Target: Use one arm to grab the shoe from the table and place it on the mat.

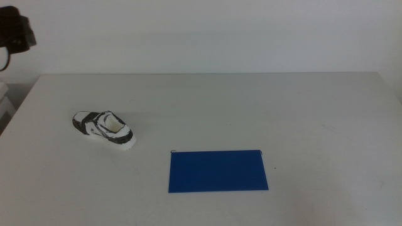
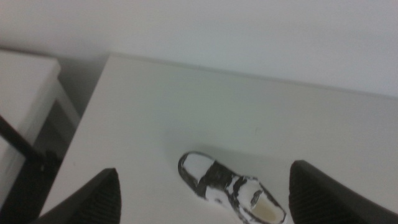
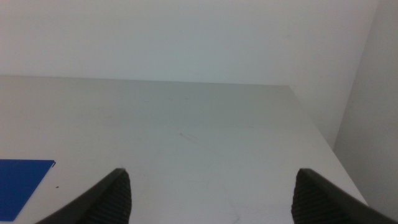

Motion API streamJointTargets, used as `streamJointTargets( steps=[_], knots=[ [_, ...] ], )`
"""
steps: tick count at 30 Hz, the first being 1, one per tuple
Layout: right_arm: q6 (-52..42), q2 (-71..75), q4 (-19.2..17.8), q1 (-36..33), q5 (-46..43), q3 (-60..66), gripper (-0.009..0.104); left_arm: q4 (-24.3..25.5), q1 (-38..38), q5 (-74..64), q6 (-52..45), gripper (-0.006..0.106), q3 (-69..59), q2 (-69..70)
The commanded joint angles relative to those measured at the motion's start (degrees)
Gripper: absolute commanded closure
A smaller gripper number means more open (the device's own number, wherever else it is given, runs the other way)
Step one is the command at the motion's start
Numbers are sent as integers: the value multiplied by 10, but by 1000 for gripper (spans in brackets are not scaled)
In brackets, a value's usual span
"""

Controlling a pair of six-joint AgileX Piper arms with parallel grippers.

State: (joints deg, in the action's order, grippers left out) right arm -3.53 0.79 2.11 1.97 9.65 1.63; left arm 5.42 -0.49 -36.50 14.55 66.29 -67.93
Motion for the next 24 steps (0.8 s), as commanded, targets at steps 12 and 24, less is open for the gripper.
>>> streamJointTargets(
  steps=[12, 24],
  knots=[
    [-7, 12, -5, 3, -45, -5, 29, 0, -1, -113, 75, 10, 169, -161],
    [-7, 12, -5, 3, -45, -5, 29, -61, -5, -212, 216, 10, 306, -320]
  ],
)
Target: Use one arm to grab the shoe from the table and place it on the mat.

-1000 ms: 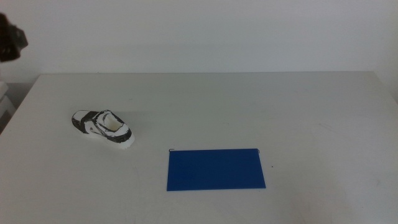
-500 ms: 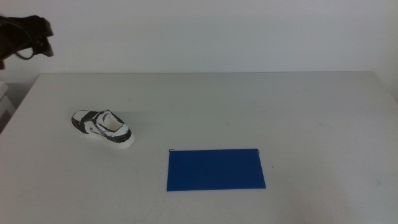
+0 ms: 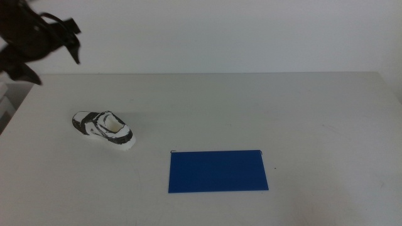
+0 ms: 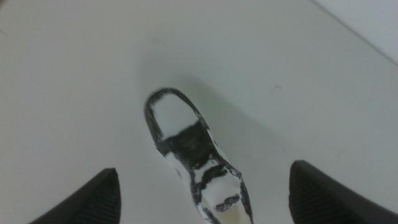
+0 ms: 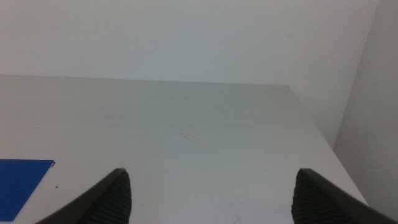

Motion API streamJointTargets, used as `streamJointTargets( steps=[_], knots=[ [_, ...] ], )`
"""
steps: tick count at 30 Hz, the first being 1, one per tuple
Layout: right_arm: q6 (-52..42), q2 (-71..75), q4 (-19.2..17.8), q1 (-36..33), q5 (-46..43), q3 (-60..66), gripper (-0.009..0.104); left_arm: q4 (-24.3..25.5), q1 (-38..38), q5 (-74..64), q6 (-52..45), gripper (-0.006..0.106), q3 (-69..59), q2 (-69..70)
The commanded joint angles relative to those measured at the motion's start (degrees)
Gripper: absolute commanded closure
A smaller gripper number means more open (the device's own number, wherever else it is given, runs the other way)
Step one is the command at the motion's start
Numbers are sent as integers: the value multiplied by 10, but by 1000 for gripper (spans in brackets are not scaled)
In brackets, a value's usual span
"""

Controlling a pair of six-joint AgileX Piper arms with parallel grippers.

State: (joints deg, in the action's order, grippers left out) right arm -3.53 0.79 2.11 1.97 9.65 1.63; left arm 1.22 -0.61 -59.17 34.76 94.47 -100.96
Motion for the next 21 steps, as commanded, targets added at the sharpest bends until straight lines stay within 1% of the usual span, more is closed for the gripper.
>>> streamJointTargets(
  steps=[1, 4, 12, 17, 21],
  knots=[
    [-7, 12, -5, 3, -45, -5, 29, -26, -8, 16, 14, 10, 27, -3],
    [-7, 12, -5, 3, -45, -5, 29, -30, -21, 16, 36, 10, 28, -33],
    [-7, 12, -5, 3, -45, -5, 29, -17, -51, 22, 100, 10, 28, -96],
    [-7, 12, -5, 3, -45, -5, 29, -16, -51, 13, 131, 10, 28, -116],
    [-7, 12, -5, 3, -45, -5, 29, -12, -51, 7, 138, 10, 28, -132]
  ],
)
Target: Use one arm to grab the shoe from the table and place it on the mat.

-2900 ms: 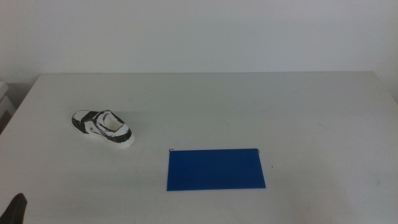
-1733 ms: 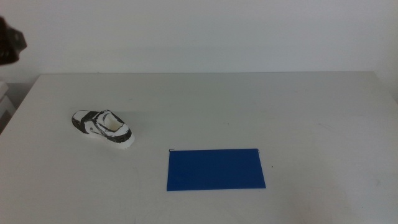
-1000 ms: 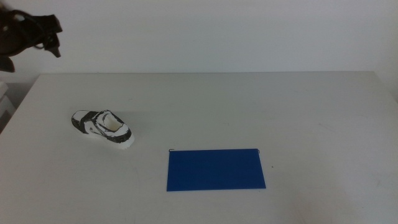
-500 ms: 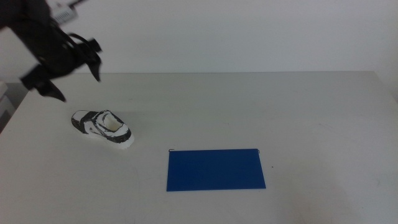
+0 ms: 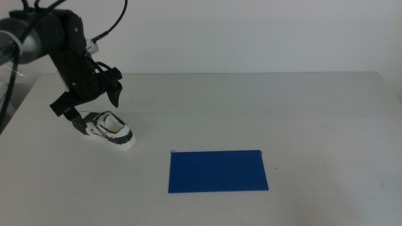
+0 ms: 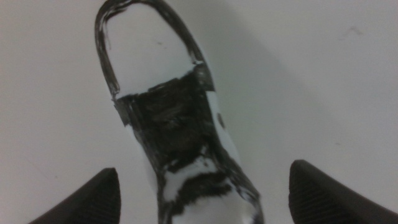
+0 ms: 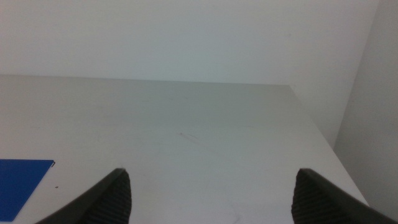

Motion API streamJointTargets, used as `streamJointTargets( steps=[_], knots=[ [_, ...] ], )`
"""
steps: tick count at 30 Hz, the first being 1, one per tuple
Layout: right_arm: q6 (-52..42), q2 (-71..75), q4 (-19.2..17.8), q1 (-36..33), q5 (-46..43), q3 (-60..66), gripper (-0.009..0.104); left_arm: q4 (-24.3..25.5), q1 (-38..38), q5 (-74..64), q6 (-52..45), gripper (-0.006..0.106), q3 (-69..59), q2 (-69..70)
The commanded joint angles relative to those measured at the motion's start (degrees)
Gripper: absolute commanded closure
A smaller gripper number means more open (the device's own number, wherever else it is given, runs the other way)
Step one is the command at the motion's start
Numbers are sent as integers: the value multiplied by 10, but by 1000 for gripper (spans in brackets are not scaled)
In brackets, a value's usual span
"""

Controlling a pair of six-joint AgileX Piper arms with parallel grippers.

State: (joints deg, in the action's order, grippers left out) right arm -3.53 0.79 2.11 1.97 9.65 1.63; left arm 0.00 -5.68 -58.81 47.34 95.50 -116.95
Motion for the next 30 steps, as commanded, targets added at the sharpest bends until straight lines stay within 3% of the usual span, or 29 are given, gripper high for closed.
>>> streamJointTargets(
  steps=[1, 14, 26, 28, 30],
  knots=[
    [-7, 12, -5, 3, -45, -5, 29, 0, -1, 3, 12, 10, 17, 24],
    [-7, 12, -5, 3, -45, -5, 29, 0, 1, -2, 17, 11, 17, -10],
    [-7, 12, -5, 3, -45, -5, 29, -4, 0, -7, 29, 75, 17, -8],
    [-7, 12, -5, 3, -45, -5, 29, -19, 0, -7, 27, 81, 17, 2],
    [-7, 12, -5, 3, -45, -5, 29, -23, -1, -7, 29, 81, 17, 14]
  ],
)
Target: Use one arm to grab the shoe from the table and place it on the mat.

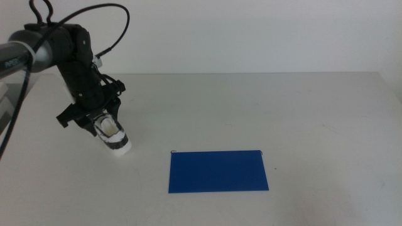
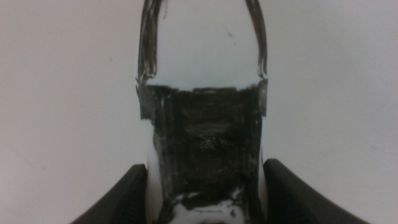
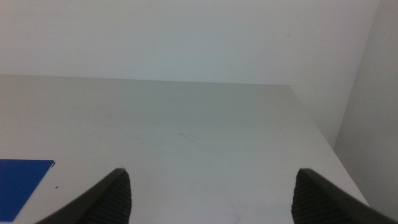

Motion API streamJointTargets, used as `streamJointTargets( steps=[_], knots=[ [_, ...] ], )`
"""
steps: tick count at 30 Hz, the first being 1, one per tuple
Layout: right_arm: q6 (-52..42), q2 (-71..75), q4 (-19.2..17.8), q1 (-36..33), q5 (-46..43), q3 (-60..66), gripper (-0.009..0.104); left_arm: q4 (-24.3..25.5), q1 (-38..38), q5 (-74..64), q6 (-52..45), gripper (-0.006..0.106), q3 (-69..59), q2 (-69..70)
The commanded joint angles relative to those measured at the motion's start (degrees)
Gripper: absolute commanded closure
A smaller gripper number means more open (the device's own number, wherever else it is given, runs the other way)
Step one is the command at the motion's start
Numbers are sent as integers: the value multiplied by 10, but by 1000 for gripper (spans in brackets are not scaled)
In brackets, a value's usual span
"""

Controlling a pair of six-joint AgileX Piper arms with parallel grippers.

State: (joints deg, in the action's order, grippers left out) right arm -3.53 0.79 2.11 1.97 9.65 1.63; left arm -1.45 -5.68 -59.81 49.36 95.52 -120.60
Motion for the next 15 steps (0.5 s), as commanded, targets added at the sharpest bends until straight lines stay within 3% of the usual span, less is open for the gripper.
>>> streamJointTargets(
  steps=[1, 9, 15],
  knots=[
    [-7, 12, -5, 3, -45, -5, 29, -9, -3, 3, 14, 81, 17, 55],
    [-7, 12, -5, 3, -45, -5, 29, 51, -26, -13, 120, 81, 18, 100],
    [-7, 12, -5, 3, -45, -5, 29, 47, -29, -53, 123, 81, 18, 122]
  ],
)
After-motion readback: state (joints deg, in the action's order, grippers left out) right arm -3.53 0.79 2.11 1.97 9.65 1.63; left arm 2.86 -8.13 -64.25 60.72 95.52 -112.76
